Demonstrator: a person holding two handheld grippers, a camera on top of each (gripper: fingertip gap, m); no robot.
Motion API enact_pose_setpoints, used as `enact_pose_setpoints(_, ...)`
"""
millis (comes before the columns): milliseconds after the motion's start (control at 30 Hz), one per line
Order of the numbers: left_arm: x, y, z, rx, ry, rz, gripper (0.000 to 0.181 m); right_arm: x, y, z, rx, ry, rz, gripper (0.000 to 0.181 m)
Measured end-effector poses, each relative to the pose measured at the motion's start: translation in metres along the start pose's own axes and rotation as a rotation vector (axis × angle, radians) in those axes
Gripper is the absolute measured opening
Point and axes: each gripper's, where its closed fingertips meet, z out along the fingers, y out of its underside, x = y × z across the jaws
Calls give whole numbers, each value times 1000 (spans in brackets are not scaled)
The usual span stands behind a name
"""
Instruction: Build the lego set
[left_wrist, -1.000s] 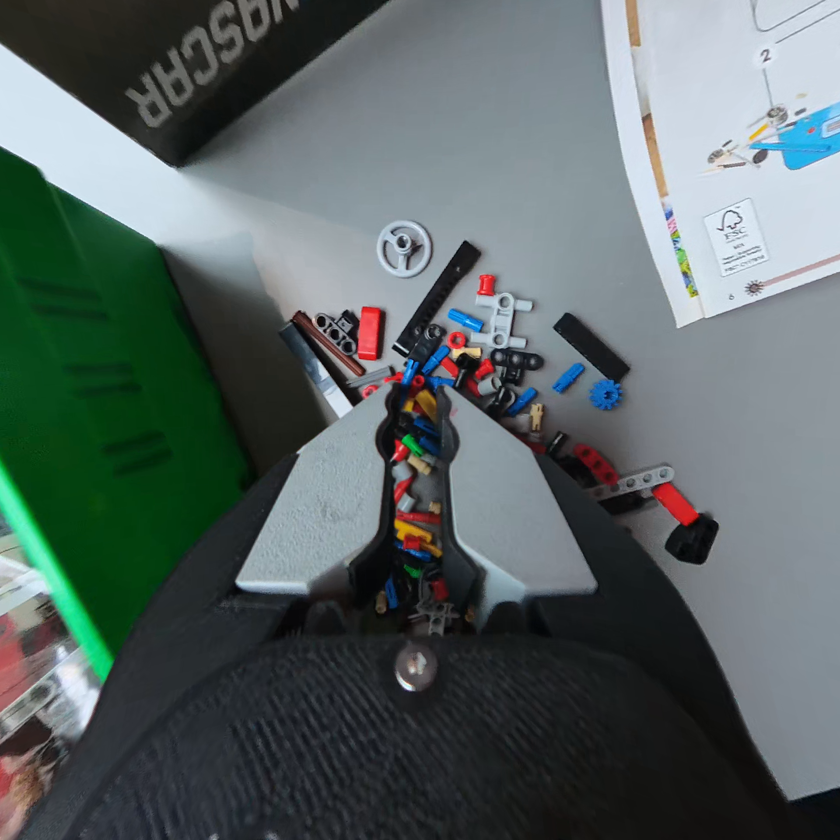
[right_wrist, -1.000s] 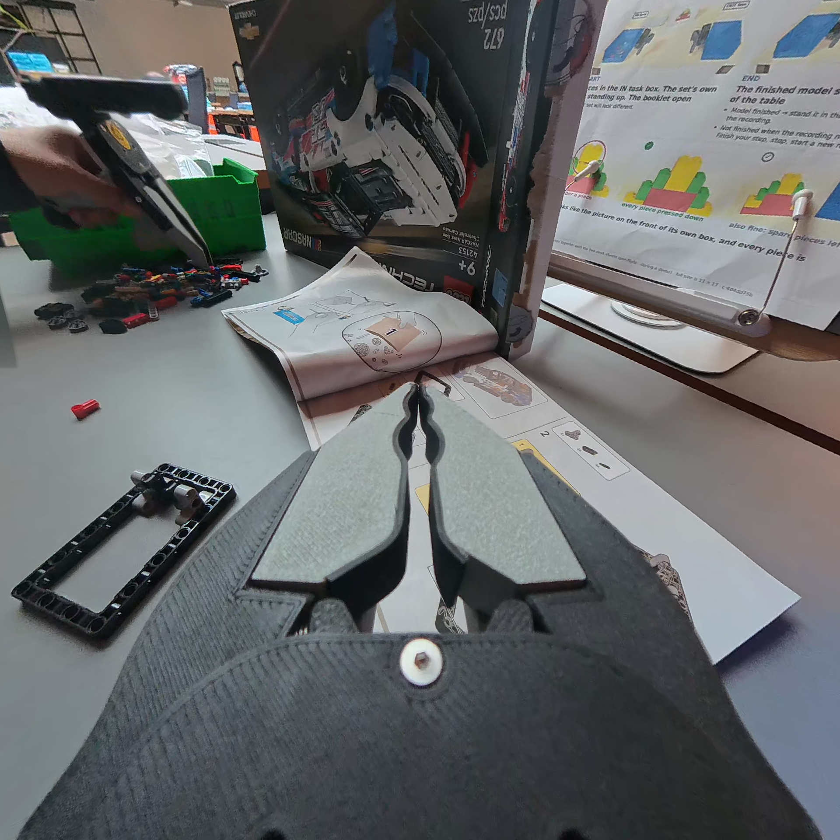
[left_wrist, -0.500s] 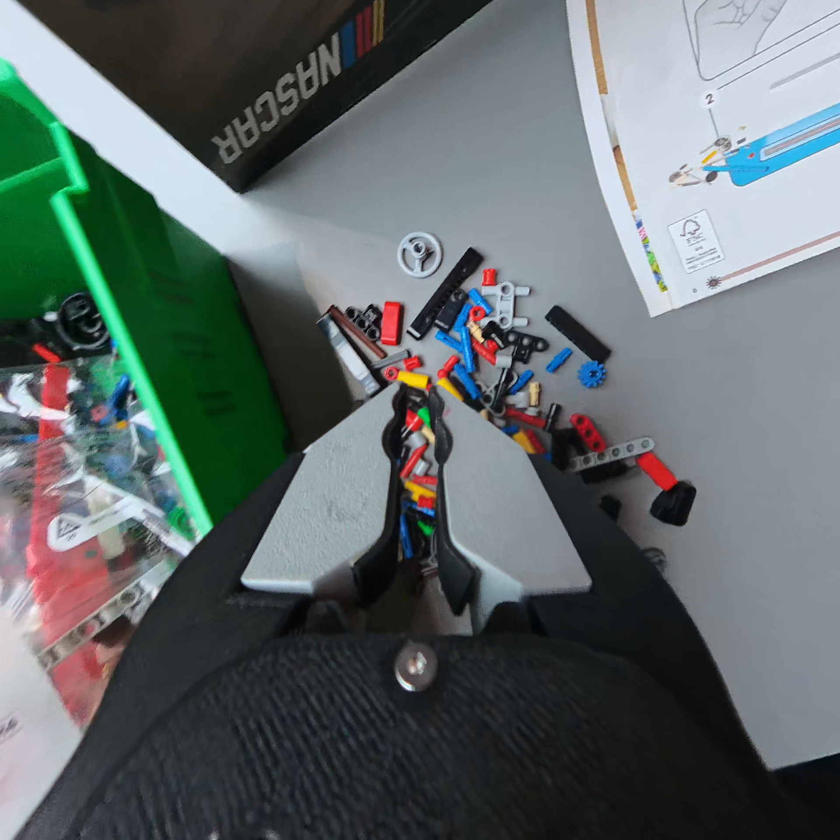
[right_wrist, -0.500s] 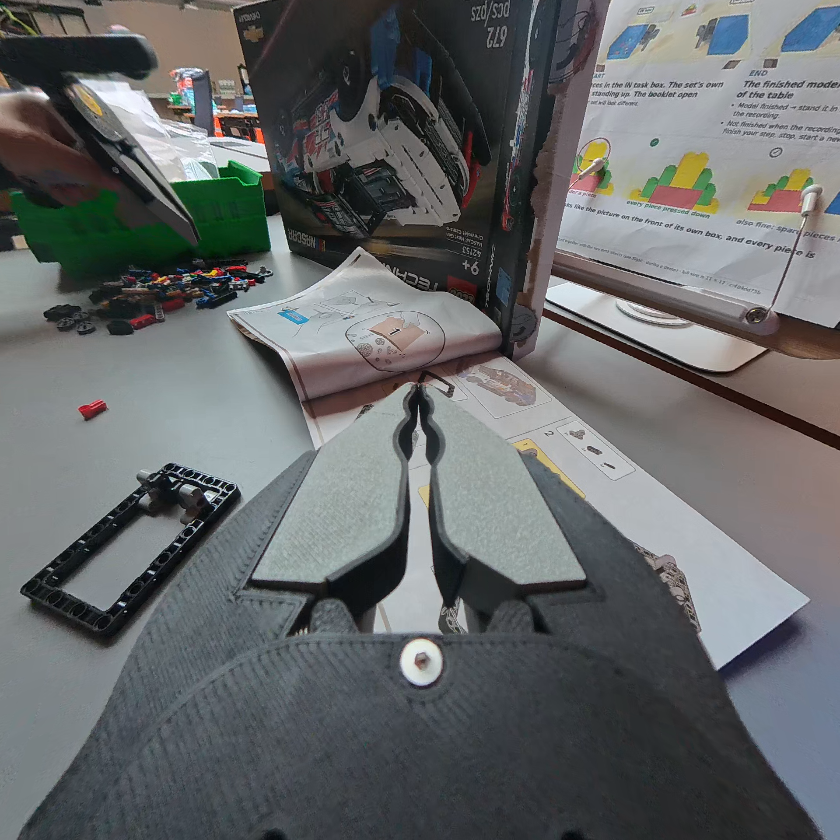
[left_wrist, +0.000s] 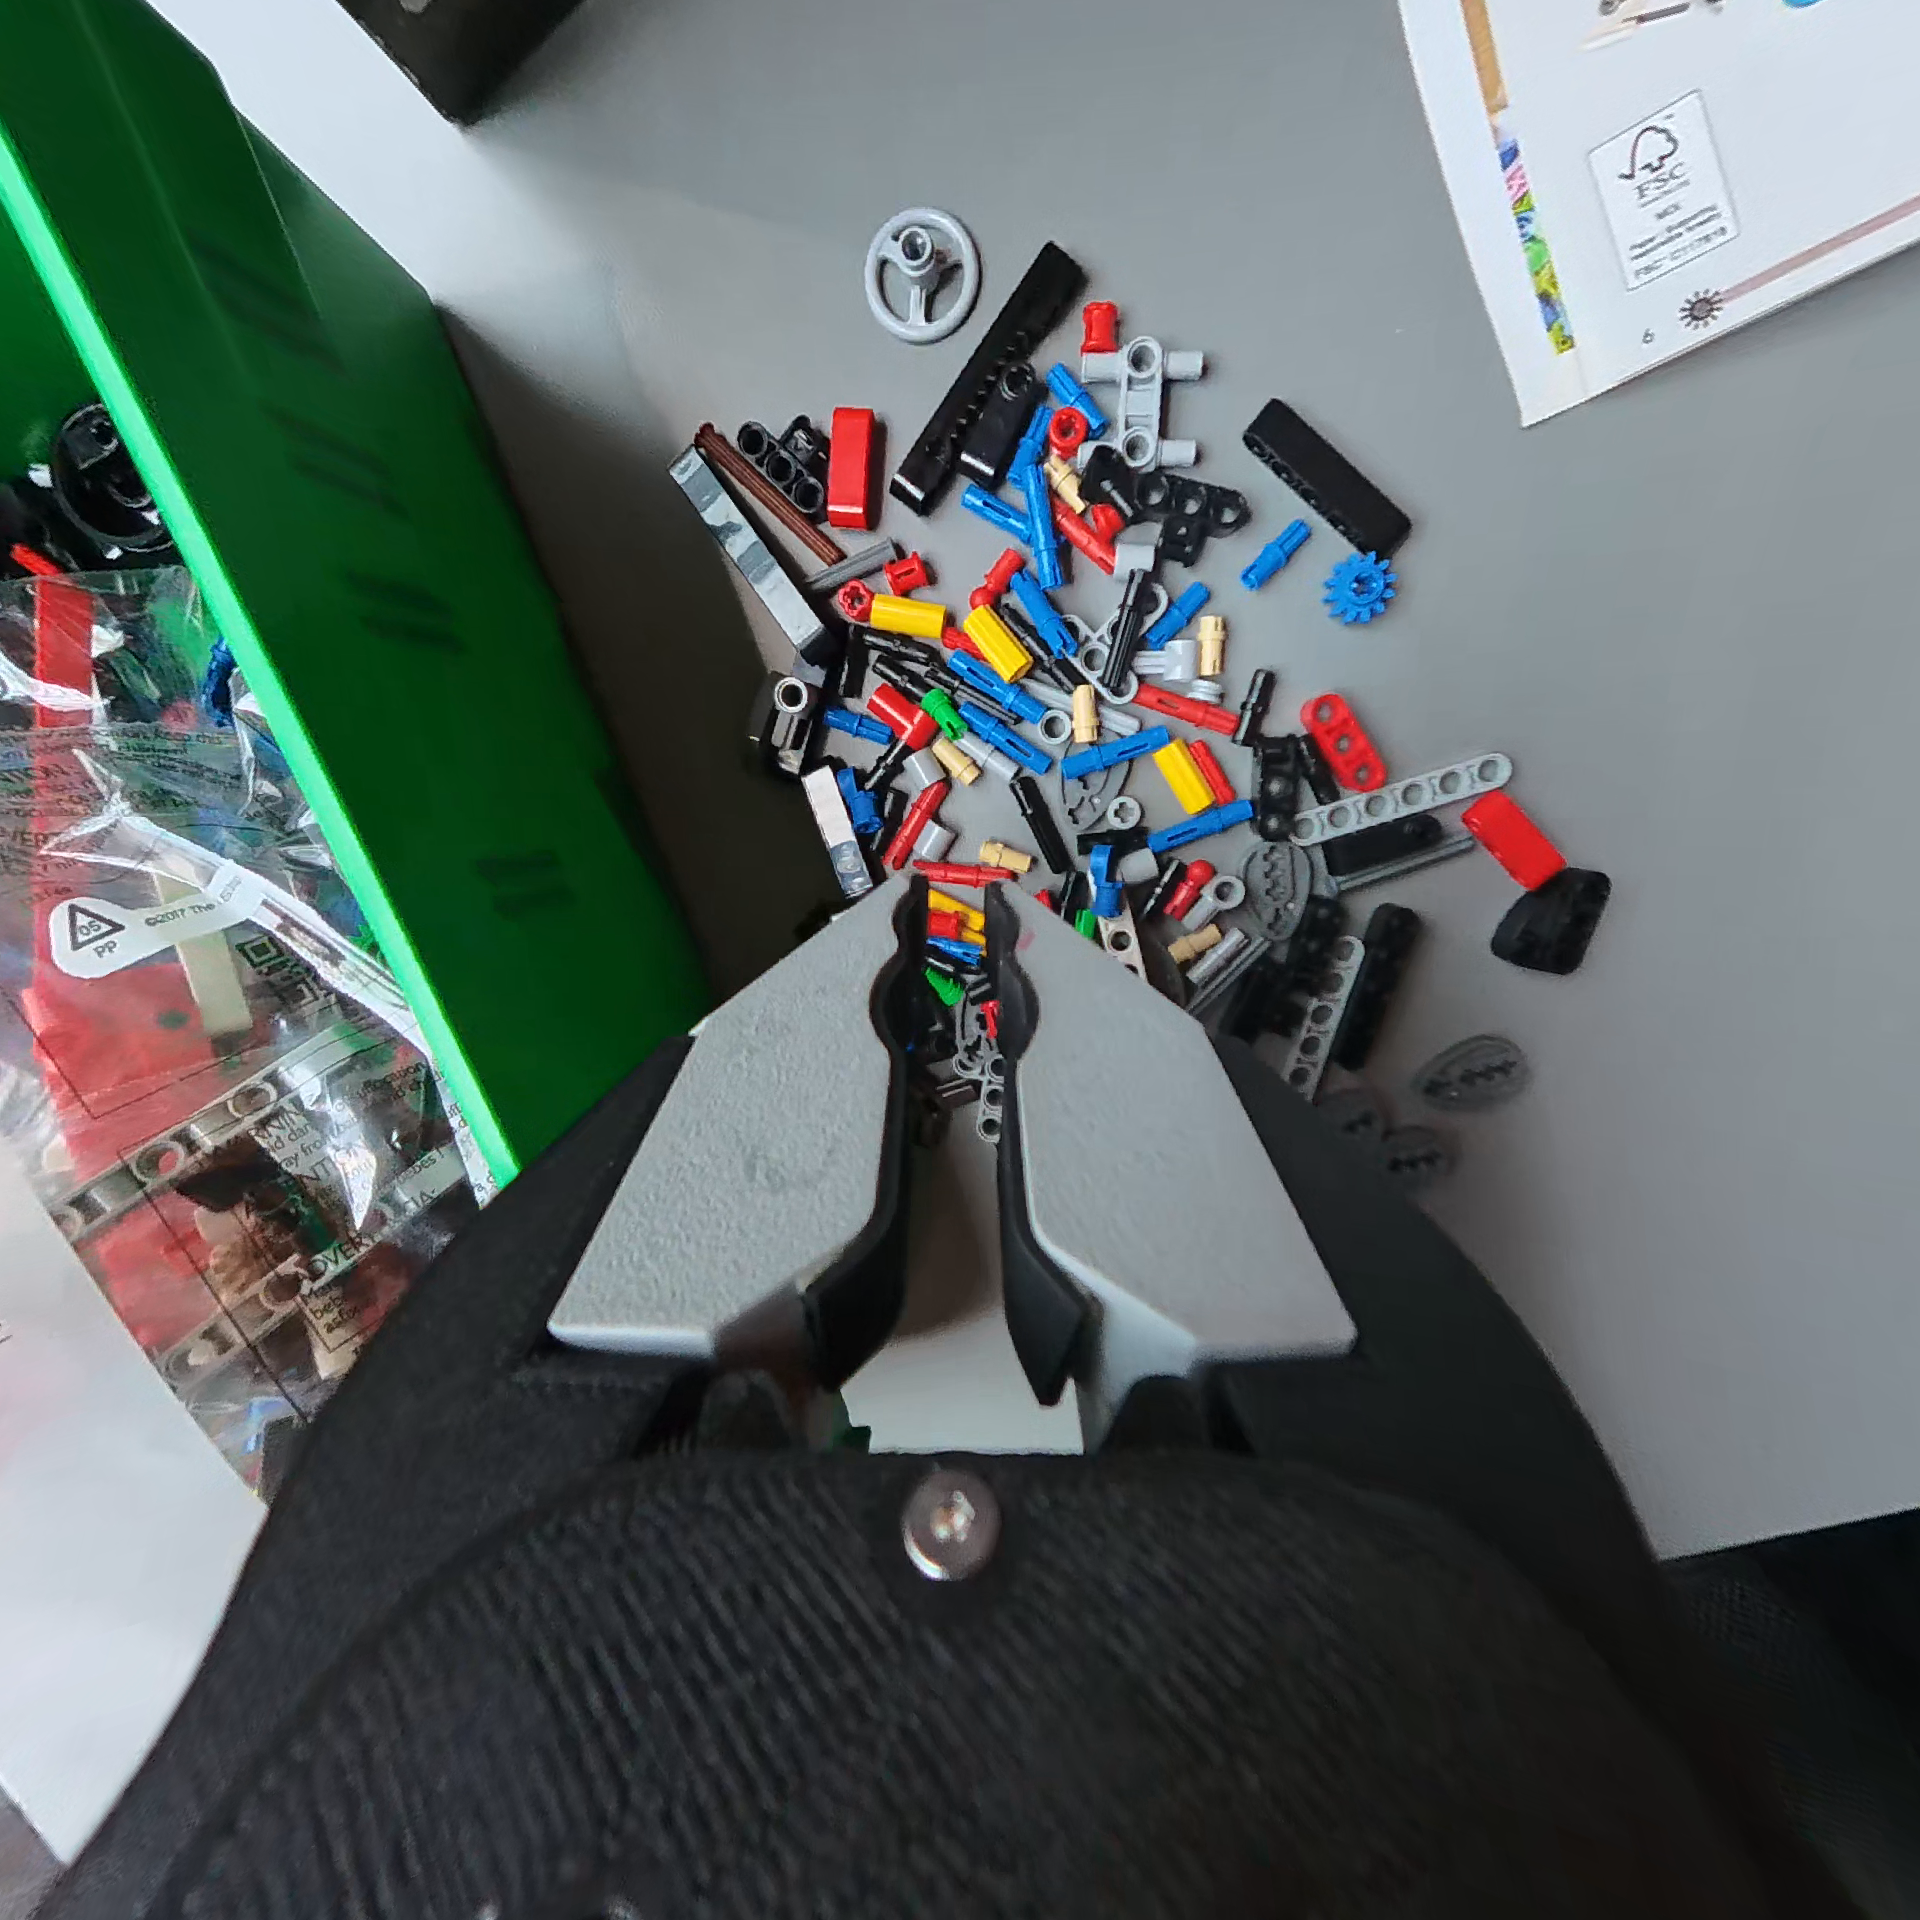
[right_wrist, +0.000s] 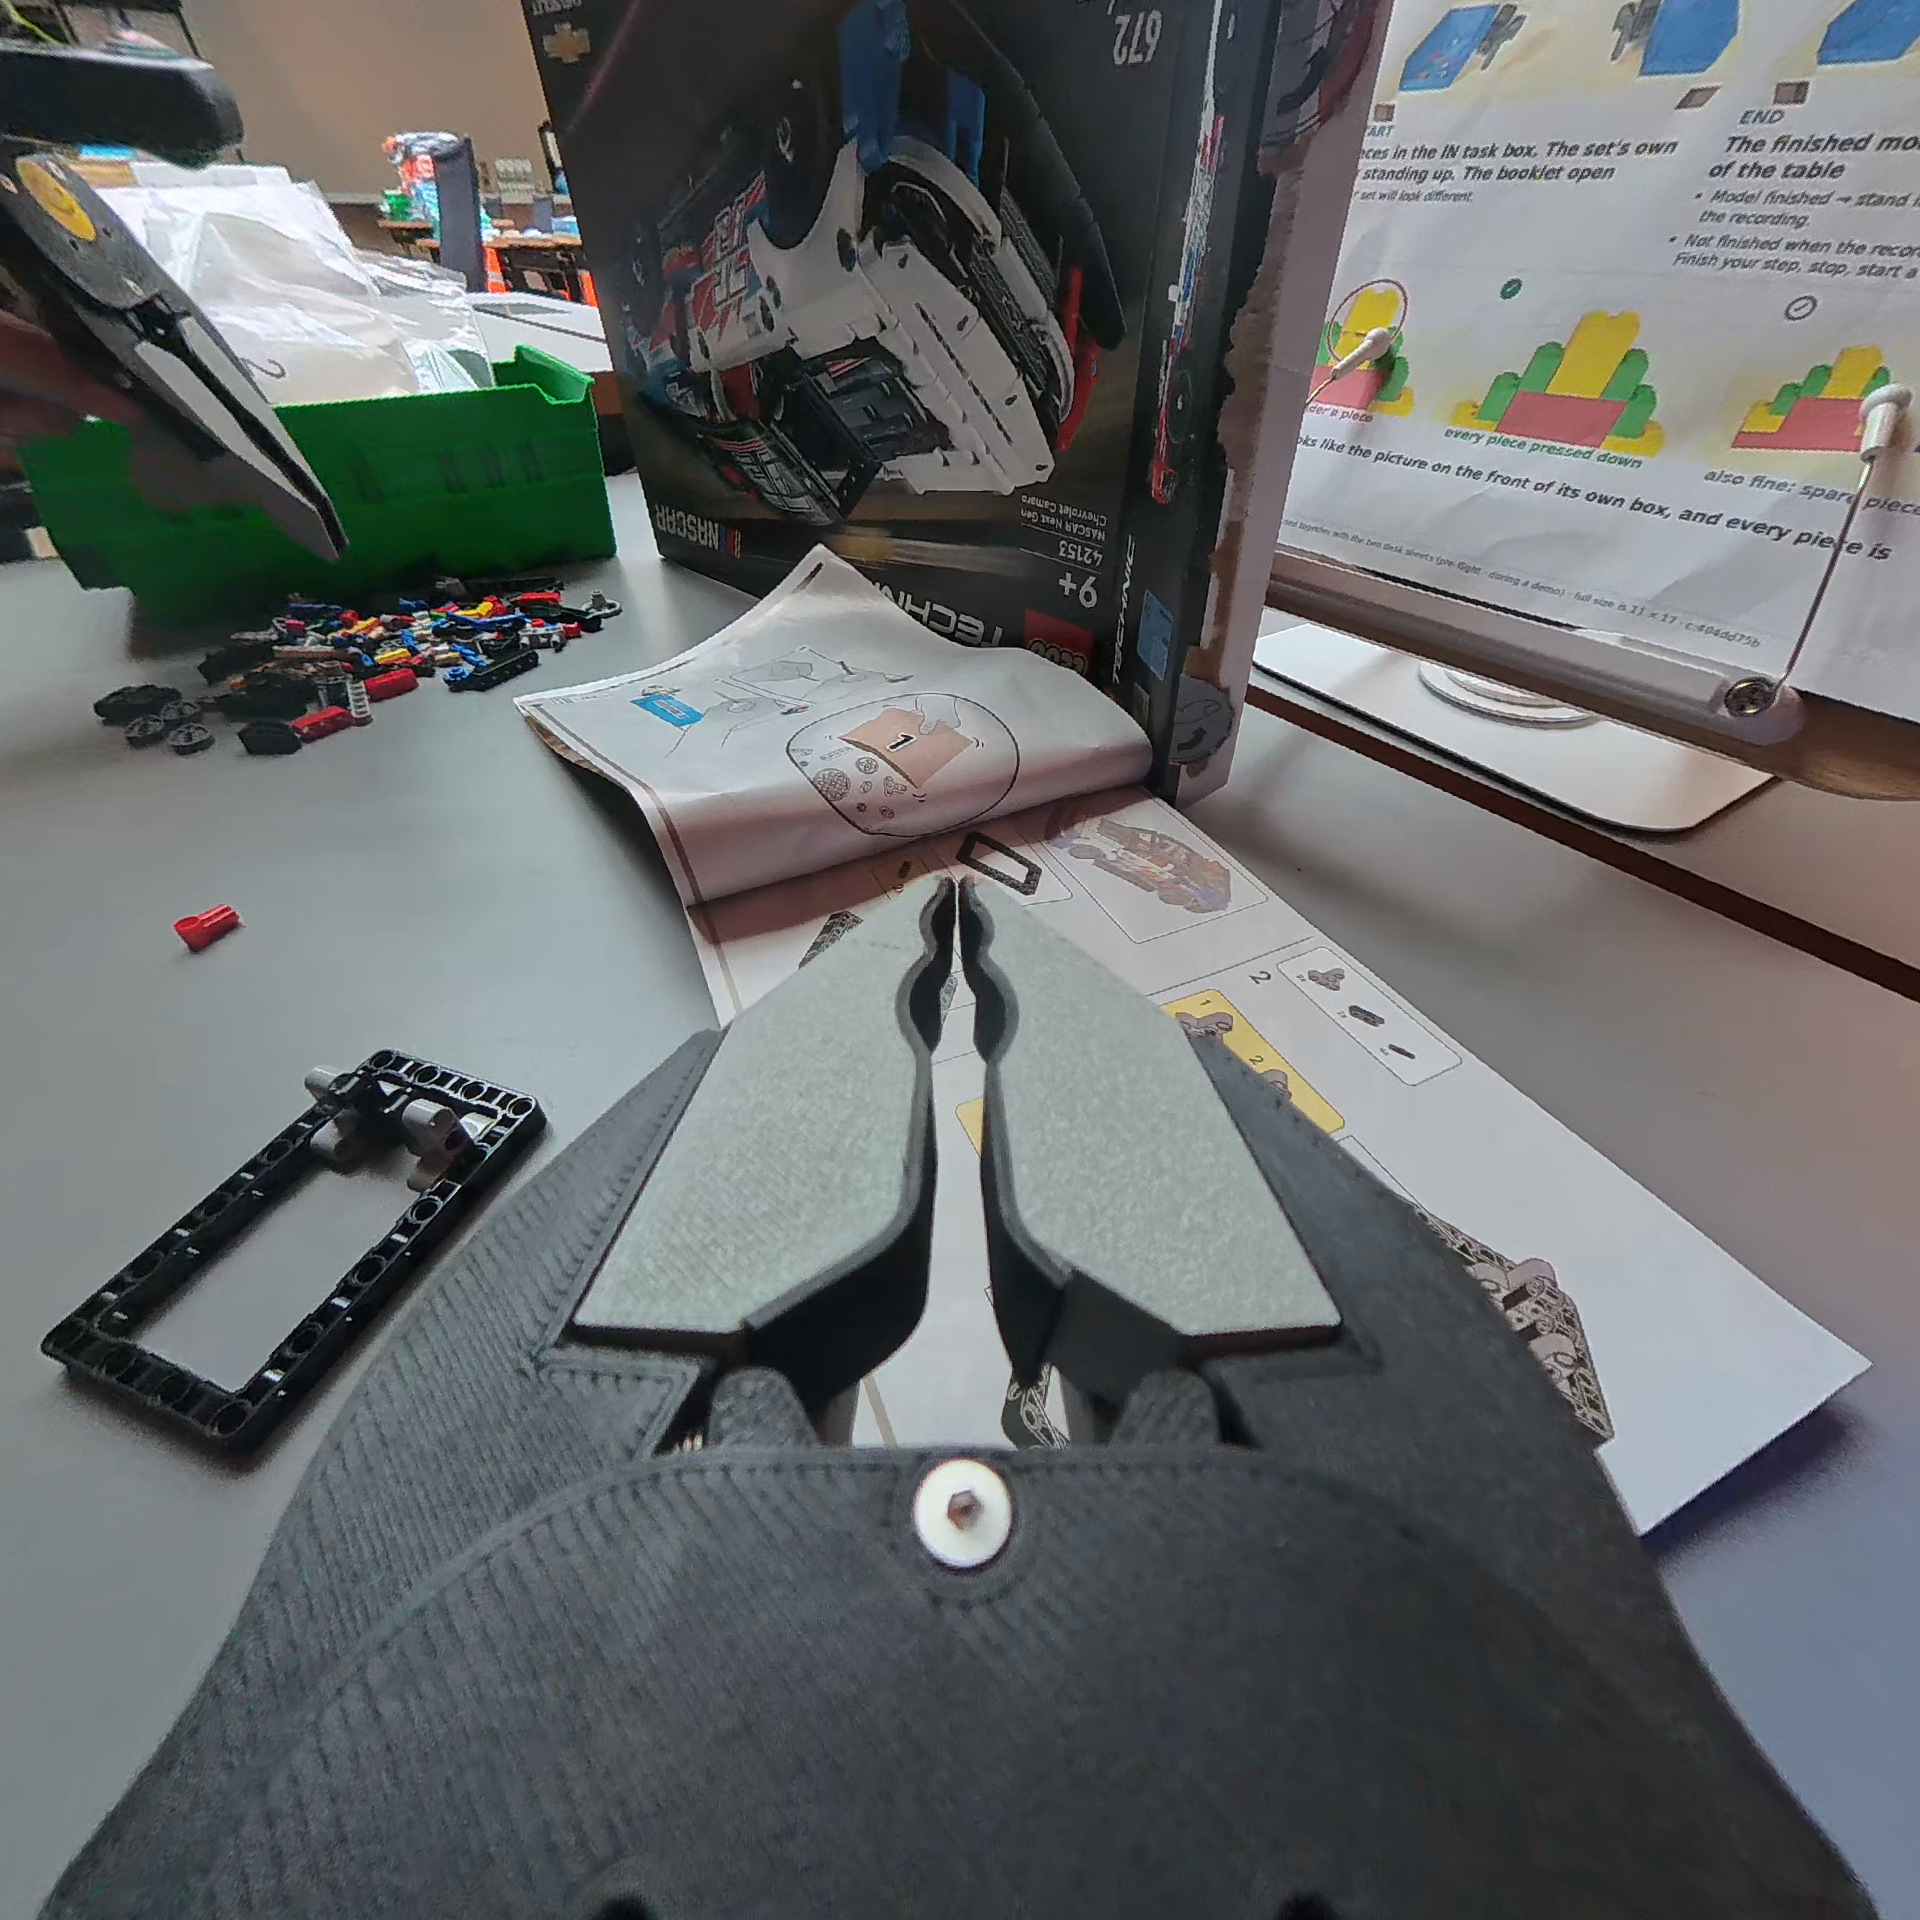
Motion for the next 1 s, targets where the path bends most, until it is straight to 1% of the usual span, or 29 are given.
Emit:
enact_pose_setpoints(233,1,1,4,-20,-1,8,8,4,0,-1,2,8,12,0)
enact_pose_setpoints(433,5,10,8,-56,5,24,8,2,3,1,-18,3,-1,0)
enact_pose_setpoints(633,11,16,4,-56,37,11,7,2,4,2,-21,1,7,0)
enact_pose_setpoints(800,16,20,3,-60,38,27,7,2,4,2,-24,1,3,0)
enact_pose_setpoints(1000,13,26,-2,-54,13,13,6,2,4,2,-22,1,4,0)
